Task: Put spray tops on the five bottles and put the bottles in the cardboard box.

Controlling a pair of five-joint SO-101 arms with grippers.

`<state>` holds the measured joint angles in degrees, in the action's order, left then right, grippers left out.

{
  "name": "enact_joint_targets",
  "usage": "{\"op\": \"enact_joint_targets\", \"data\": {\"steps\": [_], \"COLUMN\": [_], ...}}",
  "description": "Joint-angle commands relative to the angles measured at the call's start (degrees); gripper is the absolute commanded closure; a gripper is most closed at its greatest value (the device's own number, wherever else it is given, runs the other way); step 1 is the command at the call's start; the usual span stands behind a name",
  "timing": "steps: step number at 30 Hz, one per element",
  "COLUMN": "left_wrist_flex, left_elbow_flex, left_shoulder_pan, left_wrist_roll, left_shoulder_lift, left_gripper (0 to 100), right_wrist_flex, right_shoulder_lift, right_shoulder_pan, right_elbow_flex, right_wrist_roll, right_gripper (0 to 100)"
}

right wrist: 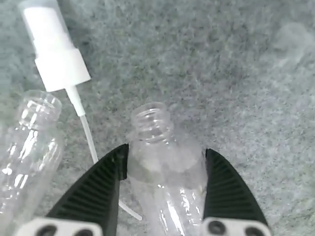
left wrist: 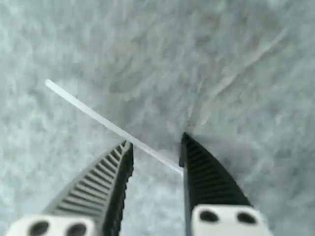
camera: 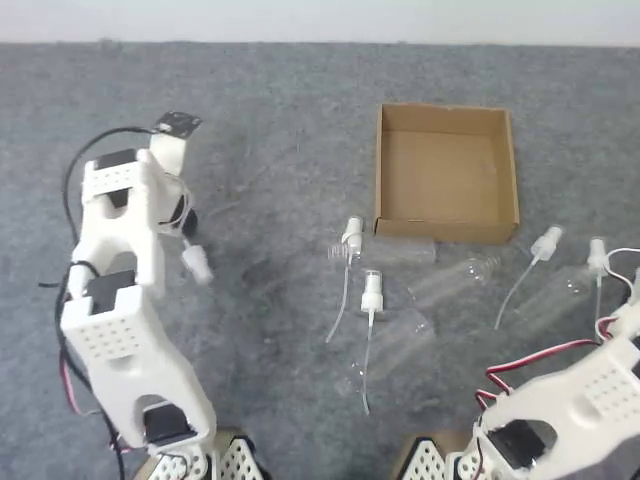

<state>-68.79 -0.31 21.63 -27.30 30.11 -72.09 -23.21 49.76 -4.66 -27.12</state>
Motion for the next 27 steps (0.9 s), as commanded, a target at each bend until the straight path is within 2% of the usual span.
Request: {"op": "enact_joint_targets", "data": {"steps": [1,9,12,18,24,27], "left_wrist_flex": [-5.71,-4.57,-4.75,-4.48,-1.23,0.70], "left_elbow_flex": [0.84,3.91,4.62,8.40,8.84,8.31], "left_shoulder_pan": [2.37,1.23,-0.88,-9.32,-17.76,-21.54], "left_wrist_roll": [3.78,11.96,14.33,19.69,26.73,31.21], "left_shoulder_lift": [-1.41,-1.85,-4.66,-13.36,-14.15,-14.15], "left_gripper": [90,99,99,99,99,99], "right_wrist_flex": [-0.75,-0.57,-0.48,-0.48,-0.40,-0.40], "right_shoulder_lift": [0.92,0.84,0.84,0.84,0.84,0.84], "right_shoulder_pan": [-0.66,-0.48,-0.48,-0.66,-0.66,-0.75], "right_elbow_flex": [-3.25,-3.25,-3.25,-3.25,-3.25,-3.25], "right_wrist_roll": [0.18,0.18,0.18,0.18,0.09,-2.37], "right_gripper": [85.7,85.7,85.7,85.7,85.7,85.7]}}
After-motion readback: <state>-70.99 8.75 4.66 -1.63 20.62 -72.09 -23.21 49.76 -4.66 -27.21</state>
